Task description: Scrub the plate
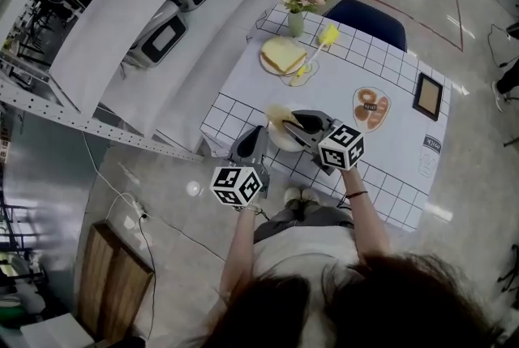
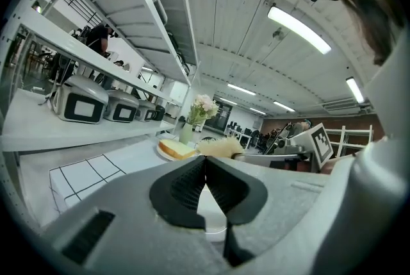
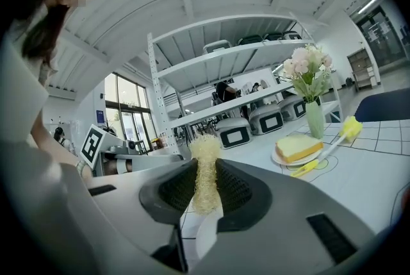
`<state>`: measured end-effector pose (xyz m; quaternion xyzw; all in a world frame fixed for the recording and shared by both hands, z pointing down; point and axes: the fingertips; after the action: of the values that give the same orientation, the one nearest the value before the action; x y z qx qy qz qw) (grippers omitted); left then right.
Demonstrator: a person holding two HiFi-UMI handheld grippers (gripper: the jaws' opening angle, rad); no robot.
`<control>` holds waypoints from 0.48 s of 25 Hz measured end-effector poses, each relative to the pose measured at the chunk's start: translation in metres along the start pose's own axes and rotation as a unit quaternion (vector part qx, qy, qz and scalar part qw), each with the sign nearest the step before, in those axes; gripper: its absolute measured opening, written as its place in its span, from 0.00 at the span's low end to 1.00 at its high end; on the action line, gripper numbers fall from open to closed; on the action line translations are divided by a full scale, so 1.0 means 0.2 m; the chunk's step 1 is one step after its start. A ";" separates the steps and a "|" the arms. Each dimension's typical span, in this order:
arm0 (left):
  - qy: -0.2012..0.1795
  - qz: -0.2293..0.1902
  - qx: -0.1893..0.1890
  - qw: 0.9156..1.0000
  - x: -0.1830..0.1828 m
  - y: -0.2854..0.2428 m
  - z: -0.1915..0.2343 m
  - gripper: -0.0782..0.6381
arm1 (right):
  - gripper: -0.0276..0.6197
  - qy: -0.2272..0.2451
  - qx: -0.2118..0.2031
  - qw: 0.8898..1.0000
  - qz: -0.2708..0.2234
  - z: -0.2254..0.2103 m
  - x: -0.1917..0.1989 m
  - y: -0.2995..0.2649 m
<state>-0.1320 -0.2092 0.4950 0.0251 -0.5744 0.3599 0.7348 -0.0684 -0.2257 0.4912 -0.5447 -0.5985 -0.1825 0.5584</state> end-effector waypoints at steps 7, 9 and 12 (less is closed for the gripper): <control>-0.011 0.010 0.014 1.000 0.00 -0.03 0.01 0.12 | 0.16 -0.001 0.012 1.000 -0.008 -0.03 -0.02 0.01; -0.016 0.014 0.017 1.000 -0.01 -0.04 0.01 0.12 | 0.17 0.000 0.016 1.000 -0.006 -0.04 -0.02 0.00; -0.019 0.018 0.022 0.999 -0.01 -0.05 0.02 0.12 | 0.17 -0.001 0.020 1.000 -0.007 -0.05 -0.02 0.00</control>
<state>-0.1297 -0.2204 0.4987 0.0385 -0.5807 0.3849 0.7164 -0.0656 -0.2350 0.4914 -0.5290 -0.6068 -0.1736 0.5673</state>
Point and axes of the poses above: the fingertips, and each gripper's own axes: y backward along the fingers, z to its left, x out of its underside, and after that the axes turned 15 degrees about z, right-handed
